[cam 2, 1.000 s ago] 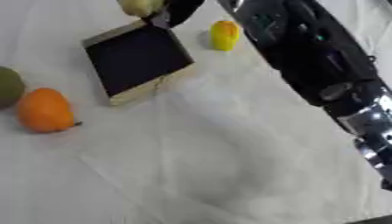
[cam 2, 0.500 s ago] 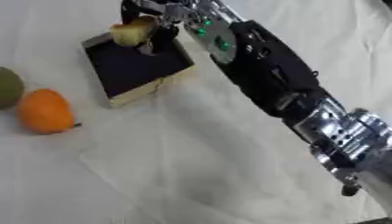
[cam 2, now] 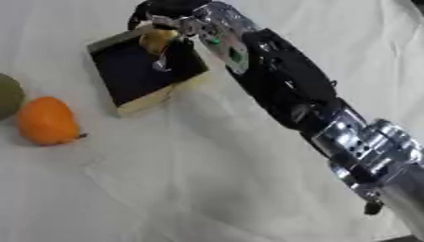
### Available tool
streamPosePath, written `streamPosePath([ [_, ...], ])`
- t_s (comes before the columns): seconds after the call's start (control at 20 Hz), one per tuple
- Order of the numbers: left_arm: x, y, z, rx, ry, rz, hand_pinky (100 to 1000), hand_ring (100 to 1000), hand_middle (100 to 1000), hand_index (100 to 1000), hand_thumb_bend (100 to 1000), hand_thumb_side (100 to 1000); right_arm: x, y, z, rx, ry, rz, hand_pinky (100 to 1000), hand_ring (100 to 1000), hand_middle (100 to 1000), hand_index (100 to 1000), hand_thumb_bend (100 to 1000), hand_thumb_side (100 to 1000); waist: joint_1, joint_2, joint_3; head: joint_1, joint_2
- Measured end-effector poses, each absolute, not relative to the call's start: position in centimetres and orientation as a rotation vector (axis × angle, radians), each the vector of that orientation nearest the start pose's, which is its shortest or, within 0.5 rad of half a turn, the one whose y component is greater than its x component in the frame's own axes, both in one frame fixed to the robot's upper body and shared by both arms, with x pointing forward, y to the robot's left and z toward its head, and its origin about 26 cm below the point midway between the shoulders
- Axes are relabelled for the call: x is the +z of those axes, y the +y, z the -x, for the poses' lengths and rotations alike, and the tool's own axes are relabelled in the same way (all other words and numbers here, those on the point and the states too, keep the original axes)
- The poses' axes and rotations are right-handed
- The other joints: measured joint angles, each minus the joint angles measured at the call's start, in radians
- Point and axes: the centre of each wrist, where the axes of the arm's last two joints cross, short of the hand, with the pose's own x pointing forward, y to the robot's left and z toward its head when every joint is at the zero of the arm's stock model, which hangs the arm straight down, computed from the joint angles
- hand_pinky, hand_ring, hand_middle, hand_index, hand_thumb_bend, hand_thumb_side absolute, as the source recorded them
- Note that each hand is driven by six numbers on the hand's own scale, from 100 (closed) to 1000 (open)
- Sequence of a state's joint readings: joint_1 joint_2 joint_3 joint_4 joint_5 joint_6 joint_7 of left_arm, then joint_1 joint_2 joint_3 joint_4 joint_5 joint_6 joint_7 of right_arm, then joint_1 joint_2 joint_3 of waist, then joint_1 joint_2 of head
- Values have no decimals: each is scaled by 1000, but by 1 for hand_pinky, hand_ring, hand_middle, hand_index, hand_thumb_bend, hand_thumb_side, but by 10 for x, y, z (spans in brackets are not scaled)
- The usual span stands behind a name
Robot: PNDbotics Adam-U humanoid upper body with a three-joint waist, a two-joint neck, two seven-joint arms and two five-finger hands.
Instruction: Pick up objects on the table and place them in the box.
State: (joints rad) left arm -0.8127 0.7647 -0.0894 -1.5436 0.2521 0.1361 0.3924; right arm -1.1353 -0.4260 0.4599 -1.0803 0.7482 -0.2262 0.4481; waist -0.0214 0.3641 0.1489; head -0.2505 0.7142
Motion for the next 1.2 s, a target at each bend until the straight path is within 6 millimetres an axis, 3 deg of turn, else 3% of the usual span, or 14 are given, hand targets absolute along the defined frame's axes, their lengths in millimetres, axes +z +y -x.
streamPosePath([
  [0.2,330,316,-381,-107,-2244,-577,700,730,675,815,100,762,275,-164,-464,1895,-1631,834,917,947,866,899,363,221,0,0,-6,1,0],
  [0.25,330,316,-381,-107,-2243,-577,700,730,675,815,100,762,278,-164,-463,1892,-1638,838,917,946,868,898,202,268,0,0,-7,1,0],
  [0.3,330,317,-381,-107,-2243,-577,700,730,675,815,100,761,281,-164,-461,1887,-1646,844,914,944,862,896,371,196,0,0,-8,2,0],
  [0.5,329,317,-381,-107,-2239,-579,699,730,675,814,100,760,301,-177,-453,1838,-1683,896,908,938,858,893,392,152,0,-1,-19,8,2],
  [0.75,324,319,-381,-109,-2224,-587,699,730,676,814,100,761,328,-221,-445,1721,-1647,1029,907,942,863,895,435,137,0,-1,-35,22,6],
  [1.0,323,322,-380,-110,-2221,-597,700,731,677,814,100,757,333,-271,-442,1621,-1550,1124,909,948,872,900,434,136,0,-1,-46,33,6],
  [1.2,324,322,-380,-110,-2224,-600,700,731,677,814,100,757,330,-291,-441,1606,-1497,1135,909,947,869,903,445,141,1,-1,-52,34,4],
])
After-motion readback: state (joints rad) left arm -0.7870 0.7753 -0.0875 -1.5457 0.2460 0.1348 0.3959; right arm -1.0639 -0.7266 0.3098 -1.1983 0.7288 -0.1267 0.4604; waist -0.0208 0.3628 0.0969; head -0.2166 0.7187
